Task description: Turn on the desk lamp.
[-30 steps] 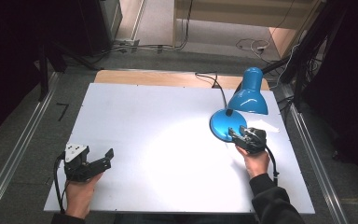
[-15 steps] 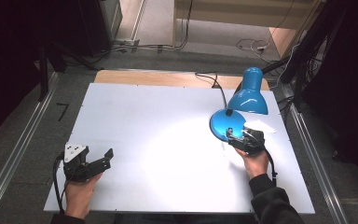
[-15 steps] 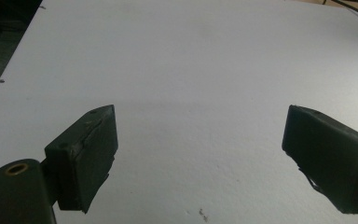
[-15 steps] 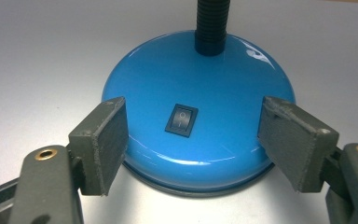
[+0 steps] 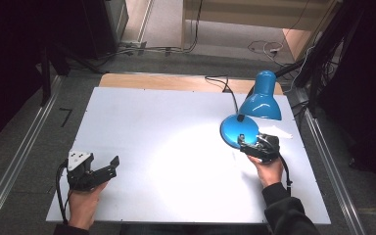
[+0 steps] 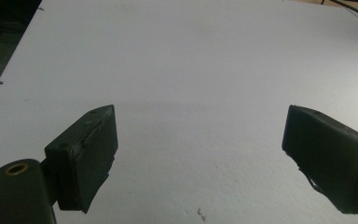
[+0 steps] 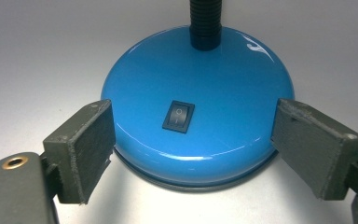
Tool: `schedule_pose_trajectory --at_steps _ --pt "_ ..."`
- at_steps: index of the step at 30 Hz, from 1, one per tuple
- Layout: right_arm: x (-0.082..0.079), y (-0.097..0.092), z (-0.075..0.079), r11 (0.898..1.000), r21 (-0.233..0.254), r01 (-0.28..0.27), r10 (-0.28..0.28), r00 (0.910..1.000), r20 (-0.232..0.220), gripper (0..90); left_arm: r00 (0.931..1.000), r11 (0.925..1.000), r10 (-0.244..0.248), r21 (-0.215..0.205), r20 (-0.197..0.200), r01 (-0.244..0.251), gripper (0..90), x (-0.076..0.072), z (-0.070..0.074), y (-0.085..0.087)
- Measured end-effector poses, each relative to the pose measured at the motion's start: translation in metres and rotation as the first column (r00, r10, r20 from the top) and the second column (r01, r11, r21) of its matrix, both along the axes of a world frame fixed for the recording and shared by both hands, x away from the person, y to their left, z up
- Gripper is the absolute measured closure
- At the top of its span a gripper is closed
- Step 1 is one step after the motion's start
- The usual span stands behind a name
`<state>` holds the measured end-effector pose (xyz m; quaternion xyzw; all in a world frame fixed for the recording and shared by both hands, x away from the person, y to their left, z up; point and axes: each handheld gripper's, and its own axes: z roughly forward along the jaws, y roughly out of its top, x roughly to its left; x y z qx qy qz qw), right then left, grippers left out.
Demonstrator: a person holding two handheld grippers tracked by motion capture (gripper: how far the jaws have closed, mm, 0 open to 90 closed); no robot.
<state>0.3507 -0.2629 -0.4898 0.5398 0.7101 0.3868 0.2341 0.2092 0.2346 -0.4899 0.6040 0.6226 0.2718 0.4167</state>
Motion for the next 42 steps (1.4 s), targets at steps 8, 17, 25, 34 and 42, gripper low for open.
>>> schedule_pose_trajectory --at_steps 8,17,25,34,42 --pt "-0.001 -0.001 0.001 1.000 -0.001 0.004 -0.004 1.0000 -0.007 12.5 1.0000 1.0000 -0.001 0.003 0.001 0.001 10.8 -0.001 0.000 0.000" --pt "-0.003 -0.001 0.002 1.000 0.005 -0.004 0.004 0.9998 -0.018 12.5 1.0000 1.0000 -0.002 0.002 0.003 0.002 10.8 -0.001 0.000 0.000" --pt "-0.008 -0.005 0.004 1.000 0.004 -0.011 0.011 0.9999 -0.011 12.5 1.0000 1.0000 -0.002 0.004 0.002 0.002 10.8 0.000 0.000 0.000" --pt "-0.015 -0.013 0.004 1.000 0.011 -0.004 0.005 0.9998 -0.018 12.5 1.0000 1.0000 0.000 0.004 0.001 0.000 10.7 0.001 0.000 0.000" --pt "-0.023 -0.017 0.009 1.000 0.020 -0.013 0.013 0.9999 -0.007 12.5 1.0000 1.0000 -0.003 0.007 0.001 0.003 10.7 0.001 0.000 -0.001"
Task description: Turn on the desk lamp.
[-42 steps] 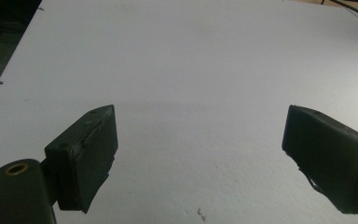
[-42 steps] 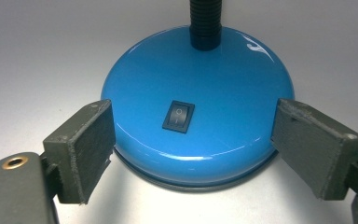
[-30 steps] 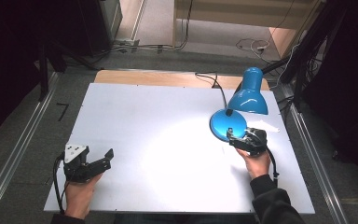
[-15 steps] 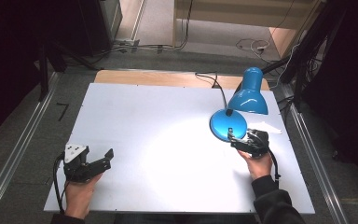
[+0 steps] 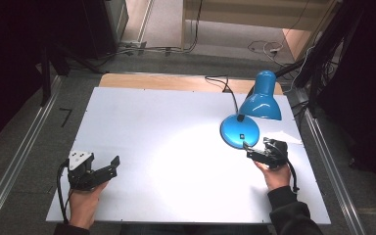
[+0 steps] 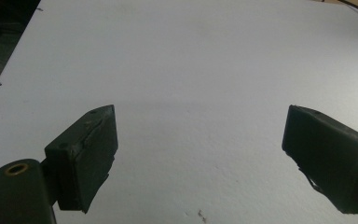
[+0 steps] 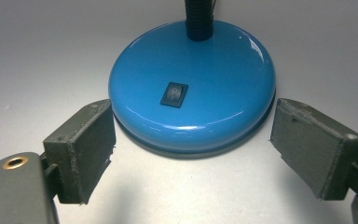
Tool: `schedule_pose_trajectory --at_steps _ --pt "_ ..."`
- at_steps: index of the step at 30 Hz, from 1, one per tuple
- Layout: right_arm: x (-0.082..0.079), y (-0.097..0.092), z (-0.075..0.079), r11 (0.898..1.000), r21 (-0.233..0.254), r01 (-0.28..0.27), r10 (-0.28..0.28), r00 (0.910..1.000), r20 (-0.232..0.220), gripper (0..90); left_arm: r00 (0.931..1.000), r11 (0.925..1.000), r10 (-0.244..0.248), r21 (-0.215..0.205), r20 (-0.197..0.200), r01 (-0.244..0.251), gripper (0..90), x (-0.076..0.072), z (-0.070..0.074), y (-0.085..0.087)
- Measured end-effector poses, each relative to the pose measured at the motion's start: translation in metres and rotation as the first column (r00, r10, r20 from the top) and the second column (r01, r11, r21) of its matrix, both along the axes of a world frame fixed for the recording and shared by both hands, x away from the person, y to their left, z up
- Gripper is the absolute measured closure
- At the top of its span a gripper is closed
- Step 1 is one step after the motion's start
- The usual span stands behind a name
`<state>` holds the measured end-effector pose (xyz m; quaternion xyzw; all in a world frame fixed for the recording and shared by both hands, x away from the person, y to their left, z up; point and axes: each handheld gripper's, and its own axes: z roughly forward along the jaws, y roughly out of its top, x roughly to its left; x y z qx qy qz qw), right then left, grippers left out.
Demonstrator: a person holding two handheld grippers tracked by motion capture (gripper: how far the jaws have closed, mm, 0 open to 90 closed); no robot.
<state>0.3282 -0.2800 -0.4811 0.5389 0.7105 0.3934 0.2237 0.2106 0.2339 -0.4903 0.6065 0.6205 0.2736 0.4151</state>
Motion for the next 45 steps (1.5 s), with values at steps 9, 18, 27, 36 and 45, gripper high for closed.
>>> schedule_pose_trajectory --at_steps 9,18,27,36,45 --pt "-0.013 -0.010 0.004 1.000 0.000 -0.009 0.009 0.9999 0.006 12.6 1.0000 1.0000 0.001 0.004 0.002 -0.001 10.8 -0.001 0.000 0.000" --pt "-0.027 -0.027 0.006 1.000 -0.007 0.006 -0.006 1.0000 0.000 12.6 0.9998 0.9998 0.018 0.004 -0.001 -0.018 10.7 -0.002 0.000 0.004" --pt "-0.041 -0.046 0.009 0.999 -0.002 0.034 -0.034 0.9994 0.007 12.6 0.9998 0.9998 0.020 0.005 -0.002 -0.020 10.8 -0.002 0.000 0.005" --pt "-0.056 -0.057 0.010 0.999 0.001 0.044 -0.044 0.9990 0.008 12.6 0.9998 0.9997 0.021 0.009 -0.003 -0.021 10.7 -0.002 0.000 0.003" --pt "-0.070 -0.067 0.011 0.998 0.003 0.055 -0.055 0.9984 0.012 12.6 0.9996 0.9995 0.029 0.006 0.001 -0.029 10.7 -0.004 0.001 0.005"
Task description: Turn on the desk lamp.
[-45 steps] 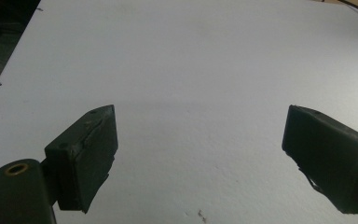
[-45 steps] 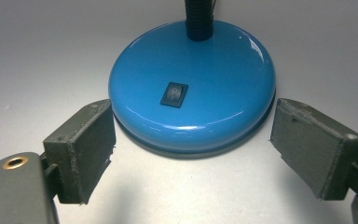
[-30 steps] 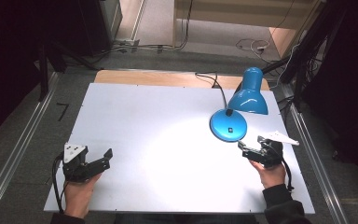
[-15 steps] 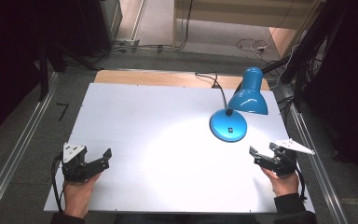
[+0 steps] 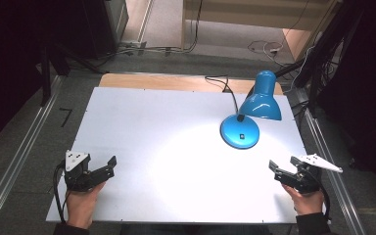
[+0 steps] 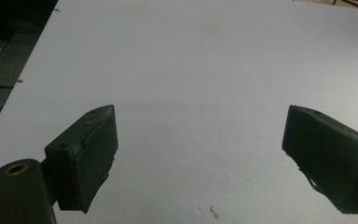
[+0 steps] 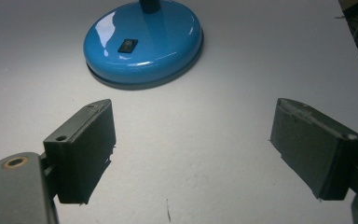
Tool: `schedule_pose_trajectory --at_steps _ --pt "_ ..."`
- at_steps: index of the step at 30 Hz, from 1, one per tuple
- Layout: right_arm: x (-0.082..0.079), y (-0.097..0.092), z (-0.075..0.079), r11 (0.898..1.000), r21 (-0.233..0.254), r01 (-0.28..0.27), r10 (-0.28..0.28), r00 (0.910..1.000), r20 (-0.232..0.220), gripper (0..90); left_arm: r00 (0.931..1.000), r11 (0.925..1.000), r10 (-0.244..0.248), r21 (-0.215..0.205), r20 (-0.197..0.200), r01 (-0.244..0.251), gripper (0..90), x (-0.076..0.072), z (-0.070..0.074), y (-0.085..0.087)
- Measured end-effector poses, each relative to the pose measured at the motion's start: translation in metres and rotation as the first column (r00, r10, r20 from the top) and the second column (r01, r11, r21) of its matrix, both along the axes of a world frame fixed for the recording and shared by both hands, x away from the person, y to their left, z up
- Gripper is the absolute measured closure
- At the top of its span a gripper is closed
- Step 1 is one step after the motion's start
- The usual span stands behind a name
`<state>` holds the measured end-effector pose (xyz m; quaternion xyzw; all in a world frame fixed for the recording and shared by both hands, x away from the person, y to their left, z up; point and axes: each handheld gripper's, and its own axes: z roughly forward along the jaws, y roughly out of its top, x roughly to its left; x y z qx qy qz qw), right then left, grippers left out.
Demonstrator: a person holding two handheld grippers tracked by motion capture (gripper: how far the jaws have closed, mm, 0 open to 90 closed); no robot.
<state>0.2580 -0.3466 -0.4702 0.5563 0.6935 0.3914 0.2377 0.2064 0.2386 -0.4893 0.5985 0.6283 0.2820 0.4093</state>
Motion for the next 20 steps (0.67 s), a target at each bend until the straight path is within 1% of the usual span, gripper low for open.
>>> schedule_pose_trajectory --at_steps 8,9,16,20 --pt "-0.007 -0.007 -0.001 1.000 -0.010 0.012 -0.012 0.9999 -0.001 12.6 1.0000 1.0000 0.003 0.001 0.001 -0.003 10.8 -0.001 0.001 0.001" --pt "-0.008 -0.007 -0.001 1.000 -0.005 0.019 -0.019 0.9998 -0.006 12.6 1.0000 1.0000 0.004 0.001 0.001 -0.004 10.8 -0.001 0.001 0.001" --pt "-0.015 -0.013 -0.002 0.999 -0.014 0.029 -0.030 0.9994 -0.016 12.6 1.0000 1.0000 0.006 0.000 0.000 -0.006 10.7 -0.002 0.001 0.001" --pt "-0.020 -0.020 -0.003 0.998 -0.035 0.046 -0.046 0.9988 -0.012 12.5 1.0000 1.0000 0.007 0.000 -0.006 -0.007 10.7 -0.002 0.000 0.001"
